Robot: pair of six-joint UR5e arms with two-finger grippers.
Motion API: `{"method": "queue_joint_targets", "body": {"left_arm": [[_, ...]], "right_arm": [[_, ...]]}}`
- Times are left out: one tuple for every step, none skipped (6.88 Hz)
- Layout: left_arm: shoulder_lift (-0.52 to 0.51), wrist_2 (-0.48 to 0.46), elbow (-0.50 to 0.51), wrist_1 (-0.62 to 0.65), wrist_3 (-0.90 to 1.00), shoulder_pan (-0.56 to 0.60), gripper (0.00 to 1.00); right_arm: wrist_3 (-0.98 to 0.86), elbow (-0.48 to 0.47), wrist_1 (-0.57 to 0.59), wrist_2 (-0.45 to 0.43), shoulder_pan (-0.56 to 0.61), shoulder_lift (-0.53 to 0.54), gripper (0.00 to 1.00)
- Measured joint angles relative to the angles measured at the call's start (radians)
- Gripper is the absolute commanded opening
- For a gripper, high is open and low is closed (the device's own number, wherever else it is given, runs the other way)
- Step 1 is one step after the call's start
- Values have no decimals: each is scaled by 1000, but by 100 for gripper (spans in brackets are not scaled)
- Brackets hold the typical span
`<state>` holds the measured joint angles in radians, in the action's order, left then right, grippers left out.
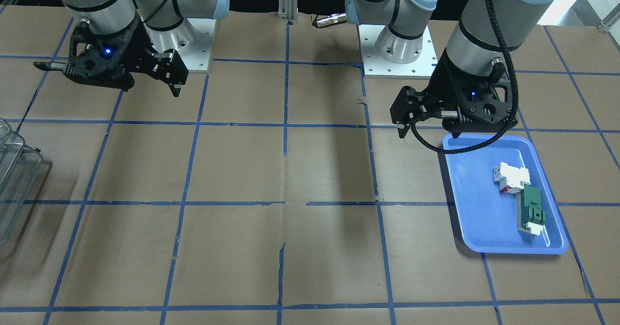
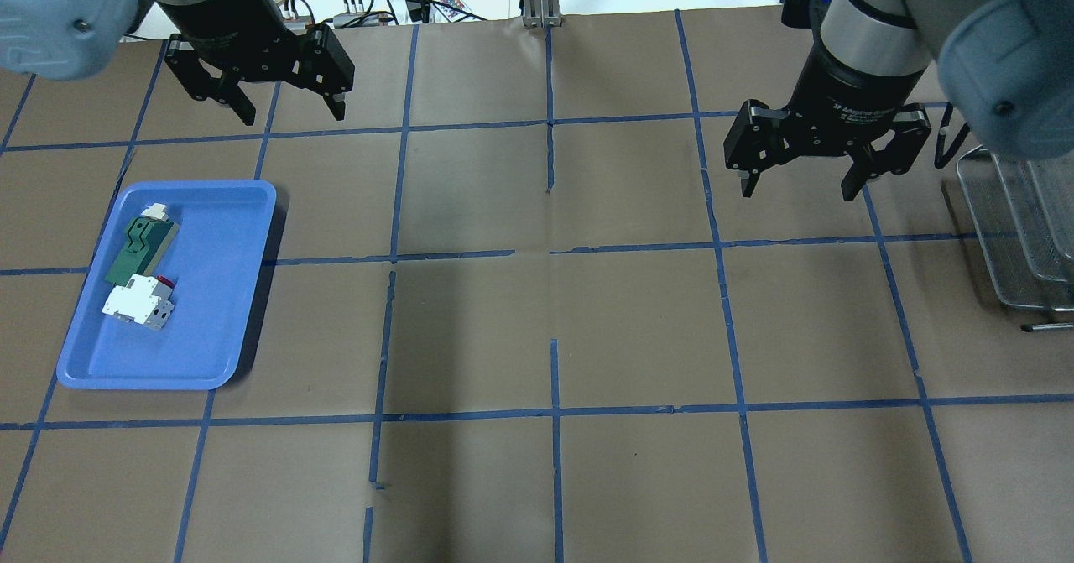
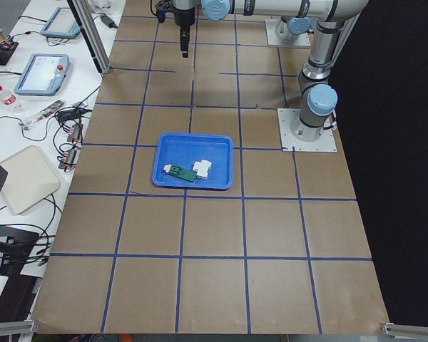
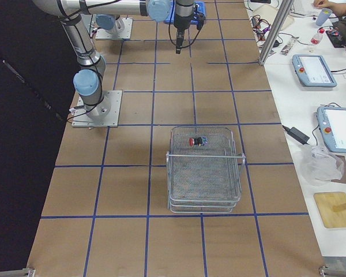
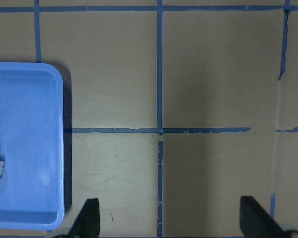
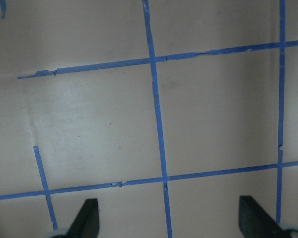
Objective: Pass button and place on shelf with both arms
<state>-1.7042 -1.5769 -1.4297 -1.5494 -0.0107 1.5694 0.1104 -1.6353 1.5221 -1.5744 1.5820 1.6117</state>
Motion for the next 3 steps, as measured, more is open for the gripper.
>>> {"method": "queue_joint_targets", "body": {"left_arm": [[0,0,0,0,0,1,100],[0,0,0,0,0,1,100],[0,0,0,0,0,1,100]], "right_arm": [[-5,-1,-5,13,3,11,100],[-8,4,-13,31,4,15,100],[-10,8,-17,37,4,21,100]]}}
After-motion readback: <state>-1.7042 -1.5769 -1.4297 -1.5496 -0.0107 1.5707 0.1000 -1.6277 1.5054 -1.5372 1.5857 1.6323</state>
